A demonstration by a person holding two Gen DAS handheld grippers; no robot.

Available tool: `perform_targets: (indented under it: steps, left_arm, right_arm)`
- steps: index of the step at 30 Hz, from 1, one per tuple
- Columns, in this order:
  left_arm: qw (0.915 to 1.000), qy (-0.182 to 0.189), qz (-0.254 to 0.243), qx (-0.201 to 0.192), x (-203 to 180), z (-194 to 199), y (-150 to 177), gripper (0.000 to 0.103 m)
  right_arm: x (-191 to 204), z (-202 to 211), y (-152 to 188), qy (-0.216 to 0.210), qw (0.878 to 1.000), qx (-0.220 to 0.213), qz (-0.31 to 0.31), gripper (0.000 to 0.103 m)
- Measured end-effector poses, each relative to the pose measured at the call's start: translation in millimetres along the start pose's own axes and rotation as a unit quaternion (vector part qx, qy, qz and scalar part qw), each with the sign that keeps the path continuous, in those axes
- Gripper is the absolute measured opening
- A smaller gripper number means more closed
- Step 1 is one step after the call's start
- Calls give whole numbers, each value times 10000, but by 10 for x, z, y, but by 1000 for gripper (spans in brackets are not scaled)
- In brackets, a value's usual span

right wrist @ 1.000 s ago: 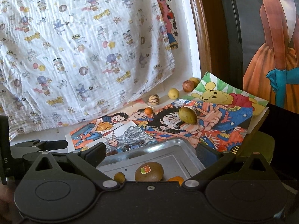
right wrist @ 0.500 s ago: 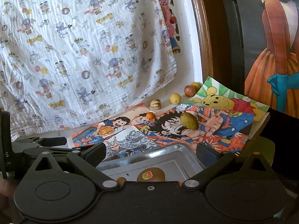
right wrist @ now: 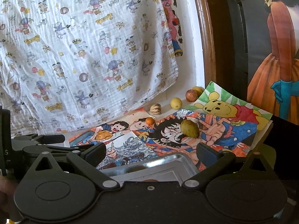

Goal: Organize fruits
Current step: 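Move both open grippers back toward the remaining fruits, then lower the left gripper to a tangerine while the right gripper approaches the yellow-green pear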

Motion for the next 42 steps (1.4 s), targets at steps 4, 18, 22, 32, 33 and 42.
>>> perform_targets:
  steps: [4, 18, 22, 32, 33, 42]
  left_arm:
    - [10000, -11, -20, 12, 23, -68, -33, 102]
    - [9999, -41, -113, 66, 62, -378, -187, 102]
    - [9998, -42, -179, 93, 62, -496, -247, 102]
    - [9992, -76, -354, 174, 94, -904, -382, 102]
    - [9991, -72, -362, 188, 103, -966, -400, 102]
    - [9981, 162, -519, 278, 63, -1624, -574, 102]
  right_arm:
    - [-5, -77, -31, -15, 10000, 20, 25, 102]
    - [-137, -375, -113, 4, 9999, 113, 8, 102]
    - [-185, -476, -133, 12, 9999, 141, -12, 102]
    - [-344, -855, -258, 36, 9997, 222, 38, 102]
    - [-366, -913, -275, 39, 9997, 234, 47, 102]
    - [-553, -1399, -365, 49, 9994, 356, 30, 102]
Point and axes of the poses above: each gripper's, at about its wrist camera, not at the fingertips, and z roughly against the way its jaws point, x to its left, y to its underside, the point moved 9 cm from there along -z, roughly the way its jaws point, and after that the axes turned 2 degrees about -z, right-handed, at the moved point
